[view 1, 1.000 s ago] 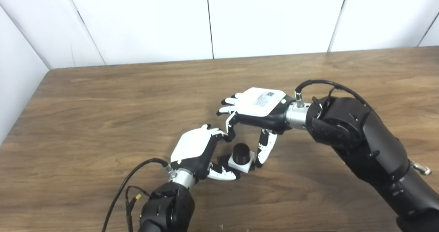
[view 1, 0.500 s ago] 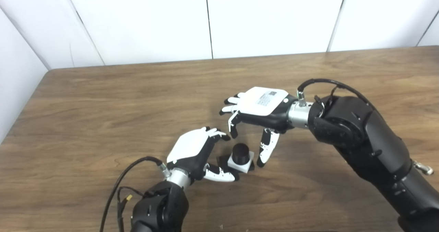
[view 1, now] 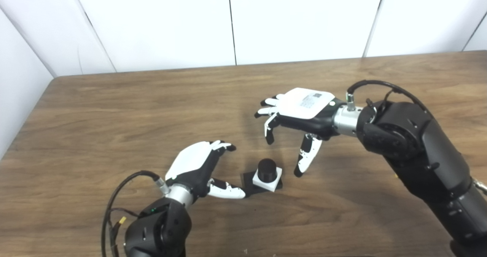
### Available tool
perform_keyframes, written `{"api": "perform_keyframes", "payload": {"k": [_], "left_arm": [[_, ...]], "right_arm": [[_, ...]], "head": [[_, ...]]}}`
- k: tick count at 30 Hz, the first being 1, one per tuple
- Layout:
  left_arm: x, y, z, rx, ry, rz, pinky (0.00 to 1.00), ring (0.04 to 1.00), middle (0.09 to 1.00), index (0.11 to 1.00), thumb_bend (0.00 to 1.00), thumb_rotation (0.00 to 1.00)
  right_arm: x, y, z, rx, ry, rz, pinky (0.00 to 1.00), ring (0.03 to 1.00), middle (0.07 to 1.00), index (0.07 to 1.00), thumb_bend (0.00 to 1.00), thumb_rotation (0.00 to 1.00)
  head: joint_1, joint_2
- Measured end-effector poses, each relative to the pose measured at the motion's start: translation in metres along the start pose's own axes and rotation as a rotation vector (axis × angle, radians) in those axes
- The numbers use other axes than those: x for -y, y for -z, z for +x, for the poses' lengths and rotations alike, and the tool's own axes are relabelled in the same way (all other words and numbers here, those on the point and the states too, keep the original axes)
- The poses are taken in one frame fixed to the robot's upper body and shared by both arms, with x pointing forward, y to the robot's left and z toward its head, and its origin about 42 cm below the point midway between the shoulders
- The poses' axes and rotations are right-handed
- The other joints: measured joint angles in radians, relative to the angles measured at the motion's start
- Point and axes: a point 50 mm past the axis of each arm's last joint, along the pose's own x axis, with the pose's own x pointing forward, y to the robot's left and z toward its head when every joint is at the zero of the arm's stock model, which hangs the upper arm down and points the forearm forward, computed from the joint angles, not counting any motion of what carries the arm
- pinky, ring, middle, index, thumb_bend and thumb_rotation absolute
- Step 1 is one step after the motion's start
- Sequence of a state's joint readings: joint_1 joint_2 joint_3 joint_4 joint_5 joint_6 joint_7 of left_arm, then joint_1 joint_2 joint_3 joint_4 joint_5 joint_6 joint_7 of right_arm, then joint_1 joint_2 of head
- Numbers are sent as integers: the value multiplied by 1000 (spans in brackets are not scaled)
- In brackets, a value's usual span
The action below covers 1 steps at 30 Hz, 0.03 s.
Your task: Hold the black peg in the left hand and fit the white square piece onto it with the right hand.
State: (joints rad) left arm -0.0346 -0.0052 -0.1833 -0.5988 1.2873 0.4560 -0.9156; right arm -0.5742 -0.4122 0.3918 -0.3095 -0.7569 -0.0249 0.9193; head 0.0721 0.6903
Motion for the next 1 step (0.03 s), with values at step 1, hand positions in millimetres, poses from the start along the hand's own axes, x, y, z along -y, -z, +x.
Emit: {"api": "perform_keyframes", "payload": {"k": [1], "left_arm": [[-1,1,-1,-4,-2,-1,987,1000,972,870,855,368]], "right_arm": [[-1,2,-1,-4,3,14,984,1000,925,654,980,307]], "head": [[0,-2]]}}
